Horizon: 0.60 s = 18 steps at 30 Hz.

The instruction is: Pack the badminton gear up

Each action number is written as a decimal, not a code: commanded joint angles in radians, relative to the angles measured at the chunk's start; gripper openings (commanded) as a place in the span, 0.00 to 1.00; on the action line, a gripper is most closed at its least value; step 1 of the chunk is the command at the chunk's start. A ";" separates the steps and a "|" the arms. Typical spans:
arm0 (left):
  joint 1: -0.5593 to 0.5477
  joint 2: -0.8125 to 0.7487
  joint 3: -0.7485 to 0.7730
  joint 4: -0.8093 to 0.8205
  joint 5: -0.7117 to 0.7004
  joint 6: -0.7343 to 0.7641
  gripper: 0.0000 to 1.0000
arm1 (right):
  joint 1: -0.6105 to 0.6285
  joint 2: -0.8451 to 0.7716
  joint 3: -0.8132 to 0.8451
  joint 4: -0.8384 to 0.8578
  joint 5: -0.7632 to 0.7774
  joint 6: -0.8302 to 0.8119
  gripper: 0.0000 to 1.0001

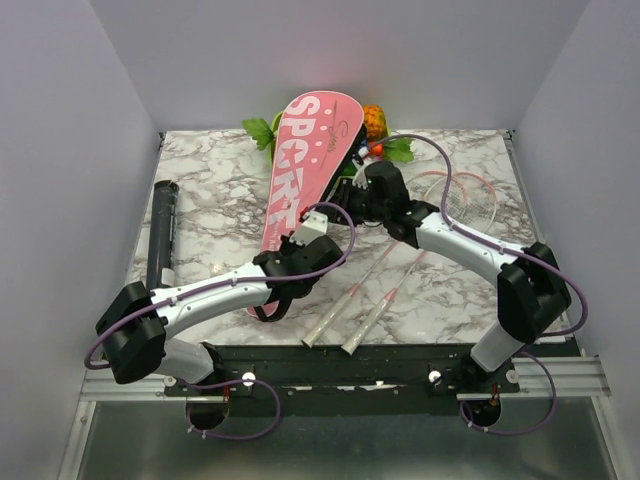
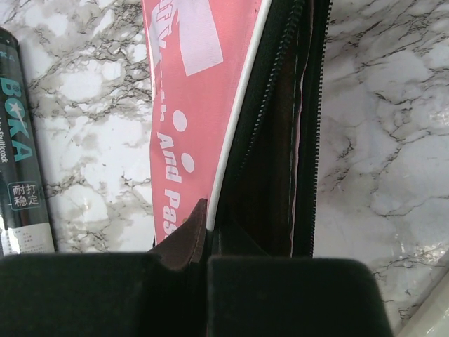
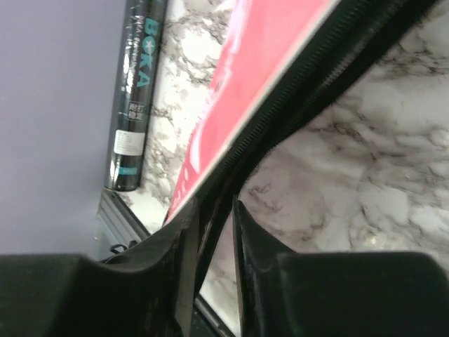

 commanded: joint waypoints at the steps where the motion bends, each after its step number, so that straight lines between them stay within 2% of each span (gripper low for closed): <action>1: -0.007 -0.035 0.000 -0.013 -0.054 0.005 0.00 | -0.047 -0.082 -0.035 -0.125 0.022 -0.015 0.46; 4: -0.007 -0.058 0.006 -0.011 -0.057 0.008 0.00 | -0.104 -0.171 -0.112 -0.177 0.089 -0.020 0.54; 7: -0.007 -0.084 0.006 -0.003 -0.060 0.009 0.00 | -0.139 -0.239 -0.144 -0.272 0.233 -0.075 0.61; 8: -0.007 -0.090 0.004 -0.002 -0.062 0.009 0.00 | -0.145 -0.242 -0.140 -0.307 0.326 -0.101 0.62; 11: -0.007 -0.109 0.000 0.000 -0.079 0.008 0.00 | -0.156 -0.227 -0.103 -0.465 0.477 -0.097 0.63; 14: -0.007 -0.129 -0.012 0.012 -0.105 0.006 0.00 | -0.180 -0.204 -0.100 -0.600 0.525 -0.052 0.64; 18: -0.007 -0.141 -0.038 0.062 -0.092 0.053 0.00 | -0.209 -0.182 -0.124 -0.662 0.528 -0.009 0.63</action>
